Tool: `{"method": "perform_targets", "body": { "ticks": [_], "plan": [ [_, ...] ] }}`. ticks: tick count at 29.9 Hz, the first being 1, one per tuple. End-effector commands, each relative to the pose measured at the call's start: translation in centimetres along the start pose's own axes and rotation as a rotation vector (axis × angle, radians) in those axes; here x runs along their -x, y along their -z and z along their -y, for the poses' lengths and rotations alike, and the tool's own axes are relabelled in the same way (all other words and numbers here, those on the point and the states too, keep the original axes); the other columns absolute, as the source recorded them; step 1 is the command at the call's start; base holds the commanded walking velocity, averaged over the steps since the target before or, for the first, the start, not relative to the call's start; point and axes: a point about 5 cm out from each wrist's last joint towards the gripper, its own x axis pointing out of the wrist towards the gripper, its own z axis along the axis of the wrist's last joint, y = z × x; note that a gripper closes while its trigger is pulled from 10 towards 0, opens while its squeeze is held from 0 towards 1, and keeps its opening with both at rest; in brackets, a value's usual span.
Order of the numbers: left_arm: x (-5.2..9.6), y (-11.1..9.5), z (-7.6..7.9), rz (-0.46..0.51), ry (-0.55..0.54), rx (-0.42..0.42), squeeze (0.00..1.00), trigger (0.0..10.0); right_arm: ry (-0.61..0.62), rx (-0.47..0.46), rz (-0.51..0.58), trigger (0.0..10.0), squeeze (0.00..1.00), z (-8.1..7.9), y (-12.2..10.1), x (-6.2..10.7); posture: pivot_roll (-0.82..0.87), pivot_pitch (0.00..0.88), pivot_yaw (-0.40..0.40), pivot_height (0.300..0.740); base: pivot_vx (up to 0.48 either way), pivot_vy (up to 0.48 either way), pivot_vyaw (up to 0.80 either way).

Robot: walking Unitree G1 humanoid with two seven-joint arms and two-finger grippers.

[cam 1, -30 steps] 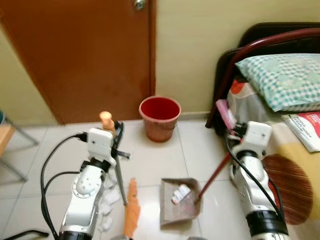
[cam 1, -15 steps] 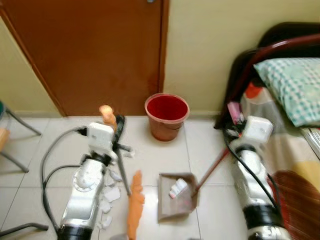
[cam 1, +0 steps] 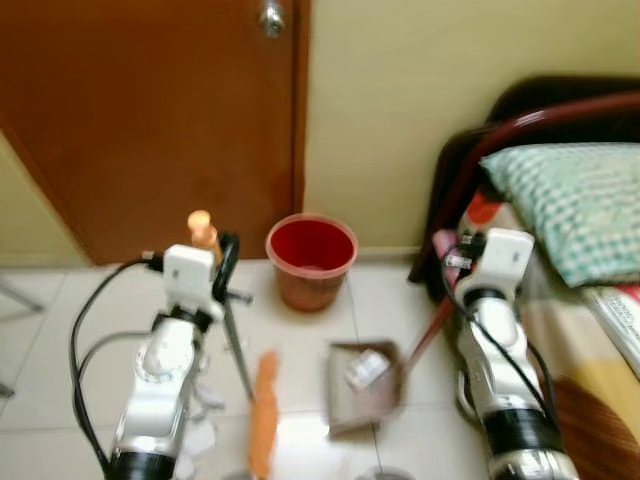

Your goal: Sweep floor

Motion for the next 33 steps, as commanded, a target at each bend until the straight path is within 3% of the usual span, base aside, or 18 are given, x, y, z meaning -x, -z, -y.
{"method": "perform_targets", "body": {
  "ticks": [1,12,26,33],
  "plan": [
    [-0.7,-1.2,0.6,0.058,0.02,0.006,0.0,10.0,0.016,0.0,0.032,10.0,0.0,0.7,-0.8,-0.3,-0.06,0.0,-0.006,0.74,0.356,0.0,0.0],
    [-0.8,-1.1,0.6,0.054,0.013,0.016,0.0,10.0,0.005,0.004,0.047,10.0,0.0,0.4,-1.3,-0.4,-0.06,0.0,-0.008,0.74,0.337,0.069,0.0],
    [-1.0,-0.9,0.2,0.042,-0.024,-0.001,0.0,10.0,-0.01,-0.003,0.046,10.0,0.0,-0.2,-1.4,-0.7,-0.06,0.0,-0.008,0.74,0.0,0.054,0.0],
    [-1.1,-0.8,-0.7,0.026,-0.089,-0.06,0.0,10.0,-0.089,-0.094,0.06,10.0,0.0,-2.4,-2.4,-1.0,-0.05,0.0,-0.001,0.74,0.0,0.0,0.0]
  ]
}}
